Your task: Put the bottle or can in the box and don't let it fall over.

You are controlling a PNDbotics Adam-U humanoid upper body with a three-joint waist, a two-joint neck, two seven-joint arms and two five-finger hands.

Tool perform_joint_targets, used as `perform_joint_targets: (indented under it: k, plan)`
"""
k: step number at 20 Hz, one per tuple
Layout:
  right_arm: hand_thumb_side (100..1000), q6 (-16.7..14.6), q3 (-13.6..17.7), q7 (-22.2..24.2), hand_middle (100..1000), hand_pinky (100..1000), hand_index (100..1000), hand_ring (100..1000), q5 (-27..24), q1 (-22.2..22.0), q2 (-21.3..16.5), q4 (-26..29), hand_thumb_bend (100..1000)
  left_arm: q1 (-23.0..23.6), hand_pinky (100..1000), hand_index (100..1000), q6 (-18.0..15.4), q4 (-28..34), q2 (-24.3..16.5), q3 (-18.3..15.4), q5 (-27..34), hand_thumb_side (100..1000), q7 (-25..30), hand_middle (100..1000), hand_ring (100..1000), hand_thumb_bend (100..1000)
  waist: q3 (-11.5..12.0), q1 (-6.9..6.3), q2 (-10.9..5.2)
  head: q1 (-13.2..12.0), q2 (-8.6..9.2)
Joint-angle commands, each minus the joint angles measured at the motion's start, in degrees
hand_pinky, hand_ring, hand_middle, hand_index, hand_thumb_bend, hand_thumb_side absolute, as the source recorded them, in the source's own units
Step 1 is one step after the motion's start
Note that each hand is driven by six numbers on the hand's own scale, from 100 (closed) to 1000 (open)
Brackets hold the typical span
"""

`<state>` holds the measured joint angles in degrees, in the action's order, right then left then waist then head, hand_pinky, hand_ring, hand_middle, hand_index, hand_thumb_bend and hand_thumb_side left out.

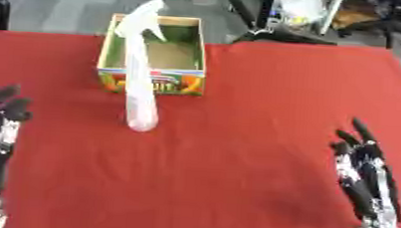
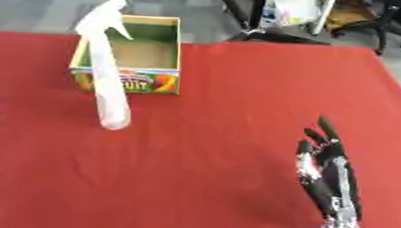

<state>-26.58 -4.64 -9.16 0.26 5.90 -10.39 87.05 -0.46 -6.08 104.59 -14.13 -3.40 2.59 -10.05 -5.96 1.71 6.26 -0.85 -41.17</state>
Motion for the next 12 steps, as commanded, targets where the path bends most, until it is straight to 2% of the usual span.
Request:
perform_joint_targets:
  k: [1, 8, 12]
  plan:
    - [470, -0.1, 0.4, 0.0, 1000, 795, 951, 892, 0.3, 0.4, -1.3, 0.7, 100, -0.2, 796, 828, -0.1, 1.2, -0.2, -0.2, -0.2, 677, 0.1, 858, 834, 543, -0.1, -0.13, -0.76, 0.0, 0.32]
    - [470, -0.1, 0.4, 0.0, 1000, 795, 951, 892, 0.3, 0.4, -1.3, 0.7, 100, -0.3, 797, 829, 0.0, 1.0, -0.4, 0.1, -0.2, 673, 0.3, 861, 836, 542, -0.2, -0.14, -0.74, -0.1, 0.21]
    - [470, -0.1, 0.3, 0.1, 1000, 795, 952, 892, 0.3, 0.4, -1.3, 0.7, 100, -1.3, 798, 835, 0.2, 0.6, -2.2, 1.3, -0.5, 650, 1.0, 870, 844, 559, -0.3, -0.14, -0.77, -0.2, 0.26]
